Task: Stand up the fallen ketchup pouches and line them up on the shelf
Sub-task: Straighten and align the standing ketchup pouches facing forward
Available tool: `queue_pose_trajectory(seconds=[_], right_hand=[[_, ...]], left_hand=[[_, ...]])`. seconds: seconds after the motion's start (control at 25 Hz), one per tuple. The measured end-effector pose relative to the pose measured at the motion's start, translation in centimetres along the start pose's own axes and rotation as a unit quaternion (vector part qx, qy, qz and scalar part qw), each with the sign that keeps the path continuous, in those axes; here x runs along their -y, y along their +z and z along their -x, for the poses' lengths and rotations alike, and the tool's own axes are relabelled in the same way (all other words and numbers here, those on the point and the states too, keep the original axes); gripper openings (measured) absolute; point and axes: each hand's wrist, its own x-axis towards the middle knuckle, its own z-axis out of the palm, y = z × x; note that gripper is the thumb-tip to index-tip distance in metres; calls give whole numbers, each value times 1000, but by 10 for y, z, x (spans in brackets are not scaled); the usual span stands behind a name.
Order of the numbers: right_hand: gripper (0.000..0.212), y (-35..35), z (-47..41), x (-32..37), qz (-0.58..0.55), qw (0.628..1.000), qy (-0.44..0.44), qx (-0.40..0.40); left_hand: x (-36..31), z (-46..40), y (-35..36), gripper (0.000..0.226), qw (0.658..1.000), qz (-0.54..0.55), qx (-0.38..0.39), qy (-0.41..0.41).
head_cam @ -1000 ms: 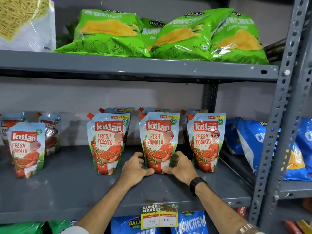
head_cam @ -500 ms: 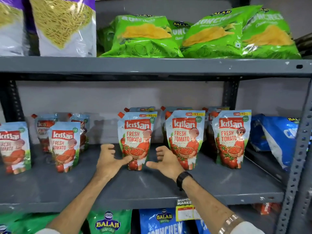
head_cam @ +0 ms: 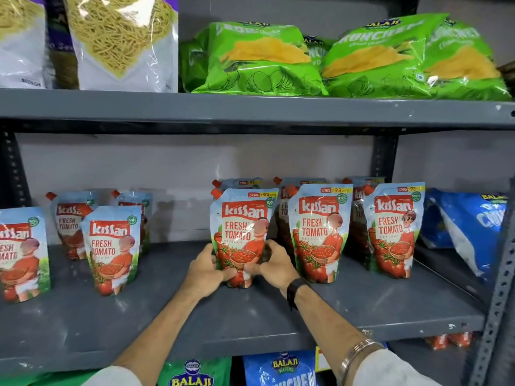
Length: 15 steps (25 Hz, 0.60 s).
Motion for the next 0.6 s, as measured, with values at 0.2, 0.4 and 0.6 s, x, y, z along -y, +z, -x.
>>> queue_pose_trajectory(seconds=[0.2, 0.4, 0.6], right_hand=[[58, -5, -1, -4, 22, 1000, -5, -18], [57, -5, 0, -3, 44, 999, -12, -24], [48, -23, 0, -9, 71, 995, -8, 63]], left_hand=[[-1, 2, 8, 59, 1000, 1, -7, 6], [-1, 4, 12, 54, 999, -27, -27, 10], [0, 0, -3, 40, 997, 57, 57, -12]])
